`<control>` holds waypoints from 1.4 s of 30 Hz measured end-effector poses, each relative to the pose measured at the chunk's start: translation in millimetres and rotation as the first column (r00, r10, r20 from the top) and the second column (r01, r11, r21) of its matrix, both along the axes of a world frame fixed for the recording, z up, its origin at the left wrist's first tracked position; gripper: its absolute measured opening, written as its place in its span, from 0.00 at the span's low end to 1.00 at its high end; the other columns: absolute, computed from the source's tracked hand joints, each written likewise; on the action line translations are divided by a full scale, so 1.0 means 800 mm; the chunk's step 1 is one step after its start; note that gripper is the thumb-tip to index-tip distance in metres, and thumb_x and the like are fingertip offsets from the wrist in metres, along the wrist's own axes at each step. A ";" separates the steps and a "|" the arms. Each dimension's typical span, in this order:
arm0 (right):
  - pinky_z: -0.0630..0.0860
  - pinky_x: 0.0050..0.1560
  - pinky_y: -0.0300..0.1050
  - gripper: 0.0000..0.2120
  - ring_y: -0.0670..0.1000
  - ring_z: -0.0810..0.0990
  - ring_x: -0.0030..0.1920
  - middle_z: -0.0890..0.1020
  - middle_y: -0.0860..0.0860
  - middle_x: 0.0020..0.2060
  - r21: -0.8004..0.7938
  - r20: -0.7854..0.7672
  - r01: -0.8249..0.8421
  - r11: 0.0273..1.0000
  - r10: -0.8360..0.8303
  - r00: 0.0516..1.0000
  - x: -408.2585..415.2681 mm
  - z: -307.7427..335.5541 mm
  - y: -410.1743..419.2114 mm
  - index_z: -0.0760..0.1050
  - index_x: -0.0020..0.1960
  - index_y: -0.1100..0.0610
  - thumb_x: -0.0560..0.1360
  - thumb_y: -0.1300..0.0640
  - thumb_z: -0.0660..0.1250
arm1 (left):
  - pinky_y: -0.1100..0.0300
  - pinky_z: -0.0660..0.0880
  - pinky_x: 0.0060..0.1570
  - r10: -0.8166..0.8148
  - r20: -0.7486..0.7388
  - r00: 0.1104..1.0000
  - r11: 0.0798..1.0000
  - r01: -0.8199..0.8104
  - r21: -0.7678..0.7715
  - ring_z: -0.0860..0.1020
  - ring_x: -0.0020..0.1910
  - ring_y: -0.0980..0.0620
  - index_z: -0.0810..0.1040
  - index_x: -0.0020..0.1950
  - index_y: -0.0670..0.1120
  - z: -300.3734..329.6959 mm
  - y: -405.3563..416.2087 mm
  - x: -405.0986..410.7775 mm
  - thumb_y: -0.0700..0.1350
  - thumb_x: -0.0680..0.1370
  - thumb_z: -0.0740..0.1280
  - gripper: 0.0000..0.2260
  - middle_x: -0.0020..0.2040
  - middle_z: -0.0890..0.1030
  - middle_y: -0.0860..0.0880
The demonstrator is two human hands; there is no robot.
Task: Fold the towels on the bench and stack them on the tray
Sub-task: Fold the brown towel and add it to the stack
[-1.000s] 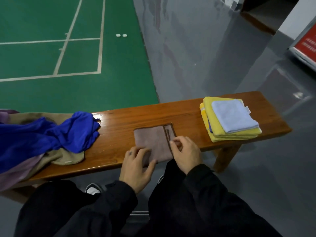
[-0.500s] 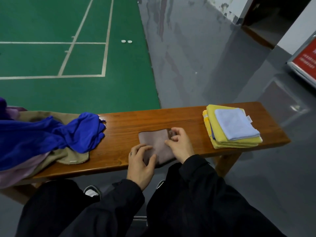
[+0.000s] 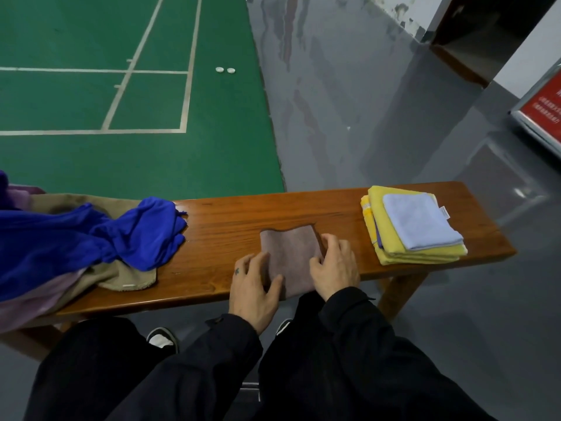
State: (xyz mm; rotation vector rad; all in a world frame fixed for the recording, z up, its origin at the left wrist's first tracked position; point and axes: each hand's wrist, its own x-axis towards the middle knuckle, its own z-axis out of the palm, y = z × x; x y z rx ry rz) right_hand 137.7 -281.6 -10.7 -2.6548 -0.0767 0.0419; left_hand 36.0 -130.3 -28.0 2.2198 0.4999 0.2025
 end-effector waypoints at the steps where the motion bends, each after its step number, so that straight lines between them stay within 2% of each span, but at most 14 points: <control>1: 0.74 0.63 0.52 0.26 0.54 0.74 0.62 0.75 0.52 0.64 0.000 -0.005 0.009 1.000 -0.009 1.000 -0.001 0.000 0.000 0.67 0.72 0.49 0.76 0.51 0.69 | 0.52 0.70 0.67 0.045 -0.033 0.998 0.997 -0.047 -0.061 0.69 0.69 0.47 0.65 0.76 0.50 0.005 -0.002 0.005 0.55 0.78 0.71 0.30 0.71 0.67 0.47; 4: 0.72 0.67 0.54 0.30 0.56 0.72 0.66 0.73 0.54 0.67 -0.008 -0.067 0.015 1.000 -0.016 0.998 0.003 0.004 0.003 0.63 0.76 0.50 0.76 0.51 0.68 | 0.47 0.74 0.66 0.201 -0.138 0.970 0.928 -0.234 -0.289 0.76 0.63 0.46 0.53 0.81 0.52 0.019 -0.007 0.033 0.57 0.72 0.75 0.45 0.68 0.74 0.46; 6: 0.71 0.69 0.55 0.31 0.57 0.72 0.66 0.73 0.54 0.68 0.029 -0.114 0.025 0.999 -0.021 0.993 0.005 0.006 0.003 0.62 0.77 0.50 0.76 0.53 0.68 | 0.49 0.77 0.62 0.268 -0.278 0.923 0.800 -0.374 -0.470 0.79 0.55 0.45 0.57 0.80 0.47 0.031 -0.004 0.053 0.51 0.71 0.77 0.43 0.59 0.80 0.44; 8: 0.72 0.68 0.55 0.31 0.56 0.74 0.65 0.75 0.52 0.64 0.128 -0.159 0.048 0.991 -0.028 0.987 0.008 0.008 0.001 0.63 0.77 0.49 0.77 0.54 0.69 | 0.43 0.79 0.60 0.246 -0.345 0.906 0.601 -0.422 -0.679 0.82 0.53 0.41 0.74 0.70 0.41 0.043 0.002 0.071 0.43 0.72 0.76 0.27 0.56 0.83 0.39; 10: 0.75 0.65 0.53 0.30 0.52 0.78 0.62 0.77 0.49 0.61 0.313 -0.240 0.086 0.946 -0.009 0.971 0.010 0.011 -0.003 0.64 0.76 0.47 0.77 0.52 0.70 | 0.39 0.80 0.58 0.216 -0.262 0.941 0.471 -0.335 -0.816 0.83 0.50 0.39 0.84 0.51 0.40 0.060 -0.001 0.074 0.37 0.74 0.71 0.07 0.50 0.85 0.35; 12: 0.76 0.61 0.47 0.32 0.49 0.79 0.59 0.79 0.49 0.62 0.504 -0.342 0.121 0.855 0.069 0.937 0.009 0.018 -0.004 0.62 0.78 0.47 0.78 0.50 0.72 | 0.44 0.78 0.52 0.224 -0.152 0.963 0.423 -0.236 -0.875 0.81 0.46 0.40 0.82 0.44 0.43 0.080 -0.005 0.072 0.34 0.76 0.66 0.07 0.45 0.84 0.36; 17: 0.72 0.72 0.55 0.46 0.53 0.80 0.65 0.79 0.56 0.67 0.828 -0.502 0.372 0.419 0.259 0.825 0.004 0.030 -0.005 0.58 0.82 0.50 0.71 0.48 0.78 | 0.48 0.80 0.51 0.141 0.047 0.989 0.359 -0.007 -0.933 0.83 0.50 0.41 0.79 0.58 0.40 0.122 -0.005 0.055 0.32 0.78 0.61 0.12 0.52 0.84 0.38; 21: 0.68 0.74 0.64 0.31 0.64 0.76 0.70 0.78 0.62 0.68 0.899 -0.433 0.387 0.203 0.546 0.718 0.004 0.050 -0.018 0.70 0.76 0.59 0.78 0.50 0.73 | 0.39 0.77 0.59 0.123 0.056 0.991 0.361 0.008 -0.933 0.81 0.55 0.35 0.76 0.63 0.37 0.138 0.007 0.041 0.37 0.78 0.66 0.14 0.58 0.82 0.34; 24: 0.76 0.66 0.58 0.19 0.62 0.80 0.65 0.81 0.63 0.64 0.911 -0.401 0.389 0.136 0.513 0.759 -0.002 0.074 -0.018 0.76 0.69 0.62 0.79 0.59 0.70 | 0.33 0.72 0.66 0.071 0.037 0.997 0.260 0.018 -0.966 0.77 0.64 0.30 0.76 0.67 0.38 0.143 0.018 0.037 0.42 0.80 0.69 0.17 0.62 0.80 0.32; 28: 0.79 0.60 0.55 0.18 0.60 0.83 0.60 0.84 0.61 0.59 0.925 -0.380 0.344 0.161 0.394 0.837 -0.007 0.095 -0.013 0.78 0.67 0.60 0.77 0.62 0.71 | 0.41 0.74 0.66 -0.008 0.020 1.000 0.092 0.021 -0.996 0.79 0.65 0.38 0.78 0.69 0.42 0.148 0.018 0.022 0.51 0.84 0.63 0.18 0.65 0.80 0.36; 30: 0.81 0.55 0.54 0.19 0.60 0.84 0.58 0.85 0.59 0.58 0.932 -0.354 0.302 0.203 0.316 0.880 -0.006 0.103 -0.012 0.77 0.66 0.58 0.77 0.62 0.72 | 0.45 0.75 0.65 -0.127 0.005 0.992 0.151 0.025 -0.988 0.79 0.66 0.40 0.75 0.72 0.40 0.141 0.012 0.010 0.53 0.82 0.66 0.23 0.66 0.80 0.38; 33: 0.82 0.54 0.54 0.19 0.58 0.85 0.57 0.86 0.57 0.58 0.933 -0.346 0.310 0.180 0.229 0.910 -0.003 0.106 -0.016 0.76 0.68 0.56 0.78 0.62 0.72 | 0.51 0.83 0.50 -0.172 -0.043 0.984 0.334 0.018 -0.942 0.84 0.56 0.42 0.75 0.68 0.38 0.129 0.005 -0.003 0.37 0.77 0.72 0.20 0.58 0.85 0.39; 37: 0.74 0.69 0.59 0.24 0.60 0.80 0.66 0.81 0.60 0.65 0.861 -0.507 0.459 0.219 0.441 0.740 -0.015 0.096 -0.023 0.74 0.72 0.59 0.80 0.50 0.71 | 0.55 0.83 0.48 -0.094 0.039 0.995 0.264 0.063 -0.962 0.84 0.53 0.42 0.75 0.65 0.38 0.126 0.008 -0.010 0.26 0.77 0.64 0.18 0.55 0.84 0.38; 42: 0.77 0.65 0.55 0.20 0.64 0.79 0.66 0.80 0.65 0.64 0.865 -0.499 0.452 0.217 0.452 0.740 -0.022 0.087 -0.032 0.76 0.68 0.66 0.78 0.64 0.69 | 0.42 0.77 0.62 -0.068 0.088 0.994 0.270 0.103 -0.957 0.81 0.61 0.38 0.75 0.67 0.39 0.131 0.011 -0.010 0.31 0.78 0.68 0.18 0.61 0.82 0.36</control>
